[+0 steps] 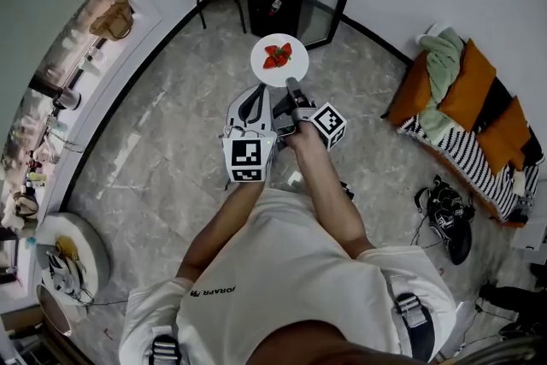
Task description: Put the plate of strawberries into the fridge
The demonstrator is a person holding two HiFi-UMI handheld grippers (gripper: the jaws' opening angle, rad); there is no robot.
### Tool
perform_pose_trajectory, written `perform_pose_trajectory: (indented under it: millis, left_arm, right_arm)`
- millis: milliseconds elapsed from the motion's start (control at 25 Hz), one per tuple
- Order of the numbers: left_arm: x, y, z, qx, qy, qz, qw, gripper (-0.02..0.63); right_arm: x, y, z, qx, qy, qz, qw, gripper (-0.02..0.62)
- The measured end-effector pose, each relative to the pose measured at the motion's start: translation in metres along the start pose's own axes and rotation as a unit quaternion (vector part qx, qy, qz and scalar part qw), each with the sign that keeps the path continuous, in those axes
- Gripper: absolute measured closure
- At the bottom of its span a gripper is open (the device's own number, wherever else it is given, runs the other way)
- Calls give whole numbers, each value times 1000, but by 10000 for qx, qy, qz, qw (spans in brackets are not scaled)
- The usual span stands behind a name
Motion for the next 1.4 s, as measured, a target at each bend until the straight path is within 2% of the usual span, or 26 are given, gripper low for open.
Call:
perform_pose_trajectory:
  millis: [560, 840, 1000, 1400]
  left_arm:
    - [-95, 17, -43, 134, -63, 97, 9998, 603]
    - [-168, 13, -105, 393, -181, 55, 9990, 603]
    - [-207, 14, -126, 346, -226, -53, 9991, 603]
    - [-285, 18, -172, 353, -16, -88, 9993, 603]
  right_arm:
    - [-101, -29, 14, 155, 13, -134, 9998, 574]
    - [-189, -38, 6, 152, 117, -118, 9997, 574]
    - [-230, -49, 0, 192, 77, -89, 9997, 574]
    - [-315, -63, 3, 147, 183, 55, 9997, 574]
Point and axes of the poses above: the fingertips, and each gripper's own axes: x backward along the fingers, z to its right, y out of its underside, the point moved 5 cm from there along x, backward along the fingers, and after that the axes turned 6 degrees about -x, right-handed, at the moved point
